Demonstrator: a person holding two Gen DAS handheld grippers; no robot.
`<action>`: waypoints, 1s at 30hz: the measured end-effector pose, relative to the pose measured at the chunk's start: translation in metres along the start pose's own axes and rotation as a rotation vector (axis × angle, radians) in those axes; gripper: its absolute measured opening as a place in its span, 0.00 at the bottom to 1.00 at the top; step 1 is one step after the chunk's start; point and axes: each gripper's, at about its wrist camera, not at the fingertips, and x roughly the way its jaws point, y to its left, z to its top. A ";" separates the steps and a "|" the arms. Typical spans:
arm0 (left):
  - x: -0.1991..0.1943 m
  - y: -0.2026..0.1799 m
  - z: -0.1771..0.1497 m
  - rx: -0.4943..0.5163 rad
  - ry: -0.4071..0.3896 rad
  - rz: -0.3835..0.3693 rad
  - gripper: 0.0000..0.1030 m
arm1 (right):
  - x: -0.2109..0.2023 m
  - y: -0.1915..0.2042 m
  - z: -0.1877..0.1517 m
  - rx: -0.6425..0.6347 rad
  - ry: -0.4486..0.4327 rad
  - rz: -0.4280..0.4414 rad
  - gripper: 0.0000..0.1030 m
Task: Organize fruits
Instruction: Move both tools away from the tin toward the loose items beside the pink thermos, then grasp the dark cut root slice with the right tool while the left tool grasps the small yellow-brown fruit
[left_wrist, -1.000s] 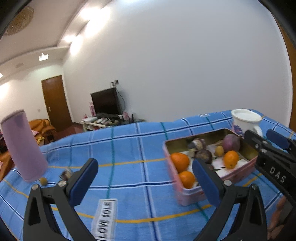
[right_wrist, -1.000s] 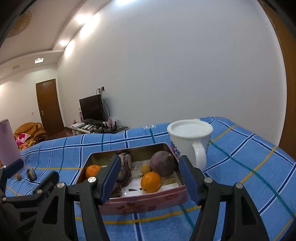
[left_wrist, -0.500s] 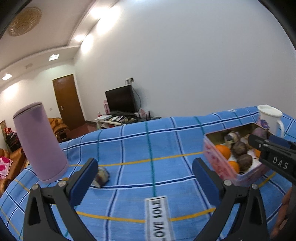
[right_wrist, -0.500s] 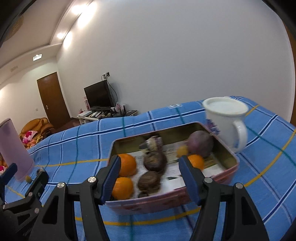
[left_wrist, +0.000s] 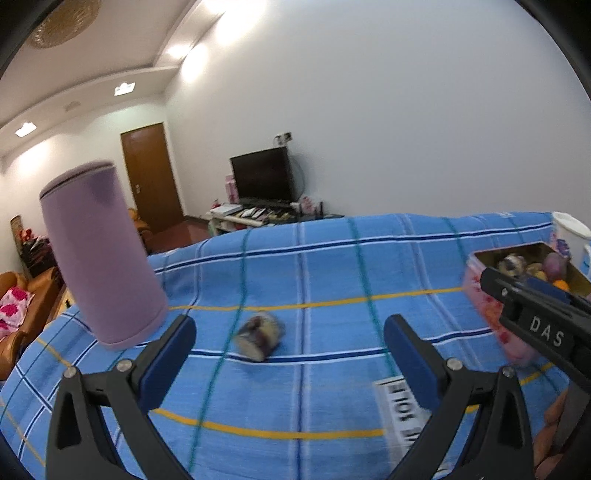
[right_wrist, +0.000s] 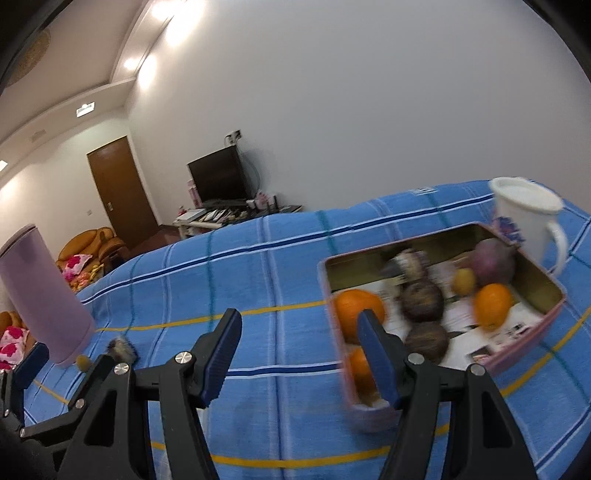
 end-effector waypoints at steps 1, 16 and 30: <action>0.003 0.005 0.000 -0.006 0.011 0.010 1.00 | 0.003 0.008 -0.001 -0.008 0.006 0.007 0.64; 0.053 0.094 0.004 -0.098 0.124 0.129 1.00 | 0.038 0.100 -0.013 -0.062 0.081 0.134 0.64; 0.091 0.147 -0.001 -0.014 0.219 0.047 1.00 | 0.064 0.168 -0.024 -0.193 0.181 0.204 0.64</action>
